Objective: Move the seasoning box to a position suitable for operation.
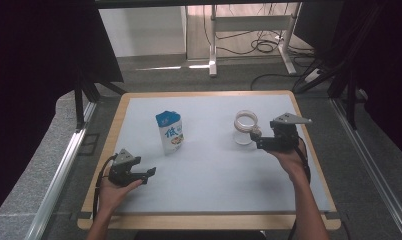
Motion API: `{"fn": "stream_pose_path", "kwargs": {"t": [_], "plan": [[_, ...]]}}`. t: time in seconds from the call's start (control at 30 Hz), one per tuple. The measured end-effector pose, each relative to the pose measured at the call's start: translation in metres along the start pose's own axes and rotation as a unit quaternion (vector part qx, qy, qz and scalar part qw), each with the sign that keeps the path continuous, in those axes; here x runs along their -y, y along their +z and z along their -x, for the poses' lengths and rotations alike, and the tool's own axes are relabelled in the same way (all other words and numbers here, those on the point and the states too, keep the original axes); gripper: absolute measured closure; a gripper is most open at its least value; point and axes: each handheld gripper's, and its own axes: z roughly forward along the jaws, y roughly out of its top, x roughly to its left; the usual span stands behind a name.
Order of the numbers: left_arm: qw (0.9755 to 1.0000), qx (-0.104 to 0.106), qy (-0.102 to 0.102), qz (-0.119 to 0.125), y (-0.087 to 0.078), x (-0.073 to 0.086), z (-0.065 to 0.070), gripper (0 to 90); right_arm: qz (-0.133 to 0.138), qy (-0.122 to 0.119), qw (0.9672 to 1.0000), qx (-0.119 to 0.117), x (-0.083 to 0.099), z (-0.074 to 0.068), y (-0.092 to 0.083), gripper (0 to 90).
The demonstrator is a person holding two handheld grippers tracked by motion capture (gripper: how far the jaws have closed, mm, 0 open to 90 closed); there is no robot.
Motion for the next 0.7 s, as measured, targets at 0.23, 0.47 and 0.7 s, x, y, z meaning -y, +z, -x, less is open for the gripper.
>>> {"fn": "stream_pose_path", "kwargs": {"t": [0.23,0.47,0.7], "plan": [[1.0000,0.006,-0.004,-0.003,-0.003,0.002,0.001,18.6,-0.004,0.001,1.0000,0.003,-0.017,0.010,0.012,13.2],[1.0000,0.005,0.001,-0.005,-0.001,0.003,0.001,18.3,-0.010,-0.001,0.9999,-0.001,-0.040,0.016,0.028,10.2],[1.0000,0.001,0.001,0.000,-0.003,0.003,0.001,18.6,-0.035,-0.003,0.9994,-0.001,-0.053,0.020,0.055,7.4]]}}
